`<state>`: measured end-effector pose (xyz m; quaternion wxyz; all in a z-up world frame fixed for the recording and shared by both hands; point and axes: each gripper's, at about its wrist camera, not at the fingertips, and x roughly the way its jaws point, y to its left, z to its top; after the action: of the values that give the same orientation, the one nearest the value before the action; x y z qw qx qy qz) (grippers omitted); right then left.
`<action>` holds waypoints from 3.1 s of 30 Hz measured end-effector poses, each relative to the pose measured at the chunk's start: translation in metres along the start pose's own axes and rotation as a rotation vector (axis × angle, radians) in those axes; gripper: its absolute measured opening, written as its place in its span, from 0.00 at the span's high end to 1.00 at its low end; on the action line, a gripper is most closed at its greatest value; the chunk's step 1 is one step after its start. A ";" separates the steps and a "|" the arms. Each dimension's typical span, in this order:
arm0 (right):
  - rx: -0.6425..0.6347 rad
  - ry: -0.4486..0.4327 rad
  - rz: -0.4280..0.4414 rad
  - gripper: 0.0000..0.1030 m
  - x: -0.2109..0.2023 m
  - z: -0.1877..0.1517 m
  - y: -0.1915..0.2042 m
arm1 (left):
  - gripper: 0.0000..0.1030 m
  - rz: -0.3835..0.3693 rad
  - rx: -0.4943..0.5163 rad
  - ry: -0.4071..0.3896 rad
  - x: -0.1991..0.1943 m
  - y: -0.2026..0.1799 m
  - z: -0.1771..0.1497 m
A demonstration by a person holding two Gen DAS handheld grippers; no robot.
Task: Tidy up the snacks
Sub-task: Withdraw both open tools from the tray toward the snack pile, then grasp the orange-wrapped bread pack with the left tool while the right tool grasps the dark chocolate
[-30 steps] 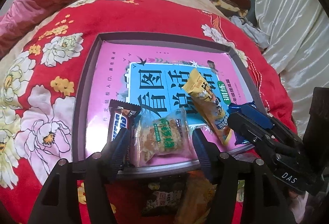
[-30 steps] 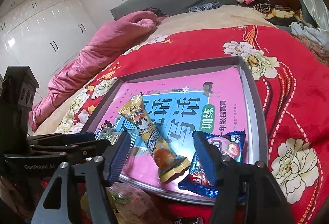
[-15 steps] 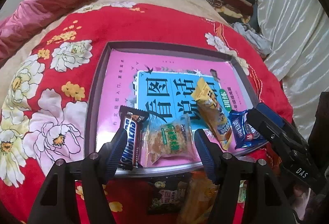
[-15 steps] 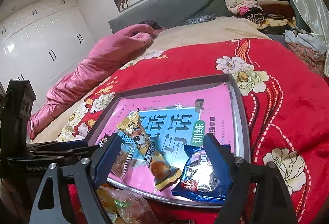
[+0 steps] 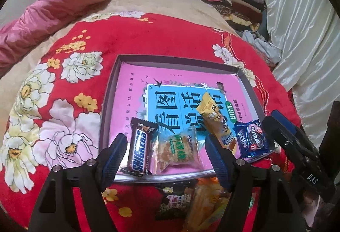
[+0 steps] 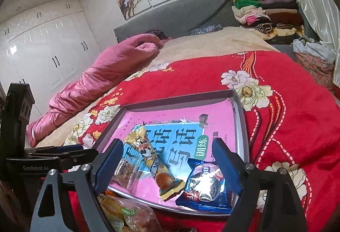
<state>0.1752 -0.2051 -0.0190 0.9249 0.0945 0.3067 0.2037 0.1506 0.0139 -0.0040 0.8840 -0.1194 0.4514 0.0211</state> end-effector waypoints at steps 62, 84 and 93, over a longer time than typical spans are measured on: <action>-0.002 0.024 -0.100 0.16 -0.063 -0.042 0.005 | 0.25 -0.035 0.061 0.030 -0.040 0.007 -0.043; -0.020 0.090 -0.145 0.16 -0.073 -0.063 0.014 | 0.25 -0.082 0.135 0.085 -0.037 -0.006 -0.068; -0.011 0.122 -0.166 0.16 -0.068 -0.066 0.011 | 0.25 -0.100 0.191 0.143 -0.028 -0.018 -0.088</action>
<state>0.0822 -0.2215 -0.0318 0.9187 0.0511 0.3683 0.1334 0.0672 -0.0222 -0.0279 0.8569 -0.0583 0.5068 -0.0745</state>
